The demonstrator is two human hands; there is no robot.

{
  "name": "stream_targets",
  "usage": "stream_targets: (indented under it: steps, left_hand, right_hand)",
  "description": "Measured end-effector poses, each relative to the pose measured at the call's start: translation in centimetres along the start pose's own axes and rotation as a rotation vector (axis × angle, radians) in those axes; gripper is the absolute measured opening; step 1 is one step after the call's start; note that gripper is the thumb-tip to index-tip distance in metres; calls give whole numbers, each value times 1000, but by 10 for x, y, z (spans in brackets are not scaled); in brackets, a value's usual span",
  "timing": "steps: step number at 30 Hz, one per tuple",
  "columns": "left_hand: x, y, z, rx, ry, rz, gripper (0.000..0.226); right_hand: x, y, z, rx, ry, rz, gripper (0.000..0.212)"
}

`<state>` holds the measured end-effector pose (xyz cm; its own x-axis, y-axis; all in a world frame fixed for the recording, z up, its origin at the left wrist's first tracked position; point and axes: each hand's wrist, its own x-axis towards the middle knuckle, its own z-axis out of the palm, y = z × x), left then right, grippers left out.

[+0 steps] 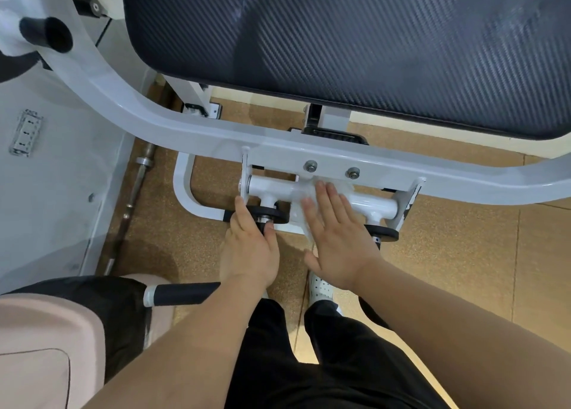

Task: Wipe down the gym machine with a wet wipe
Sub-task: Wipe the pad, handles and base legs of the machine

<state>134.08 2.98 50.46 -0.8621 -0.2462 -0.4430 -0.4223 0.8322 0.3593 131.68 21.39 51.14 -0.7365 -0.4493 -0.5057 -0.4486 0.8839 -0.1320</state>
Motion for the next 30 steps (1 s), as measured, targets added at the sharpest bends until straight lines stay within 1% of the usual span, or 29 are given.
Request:
stream_targets:
  steps: [1,3,6,10,12,14,16,20,22,23,24,27,28,29,30]
  left_hand:
    - [0,0,0,0,1,2,74]
    - [1,-3,1,5,-2,10,74]
    - [2,-4,1,15,-30,17,80]
    - [3,-3,0,-20,-62,-11,92]
    - [2,-3,-1,-15,-59,-9,92]
    - [1,-1,0,-13,-35,3,83]
    - [1,-1,0,-8,-29,2,78]
    - [1,-2,1,-7,-22,11,76]
    - [1,-3,1,-7,-26,16,77]
    - [1,-3,1,-8,-27,18,77]
    - [1,-3,1,-7,-29,22,77]
    - [2,-3,0,7,-49,22,81]
    - [2,-4,1,7,-52,19,81]
    - [2,-4,1,2,-53,20,81]
    - [2,-5,2,-5,-53,23,81]
  right_hand:
    - [4,-2,-4,44,-10,-20,90]
    - [23,-8,-18,137,-5,-134,90]
    - [58,-15,-38,235,-47,-270,97]
    - [67,-22,-46,199,-91,-264,113]
    - [56,-23,-43,193,-85,-197,119]
    - [39,-23,-38,168,-84,-102,116]
    - [20,-20,-30,153,-94,33,115]
    - [-11,-4,-23,80,-125,349,119]
    - [-12,-2,-24,75,-144,428,121]
    - [-9,-5,-26,97,-139,416,121]
    - [-3,-10,-27,129,-125,365,121]
    - [20,-28,-31,174,-81,96,113]
    - [25,-31,-32,163,-77,43,110]
    - [28,-32,-33,153,-75,34,108]
    - [27,-31,-33,148,-74,65,109]
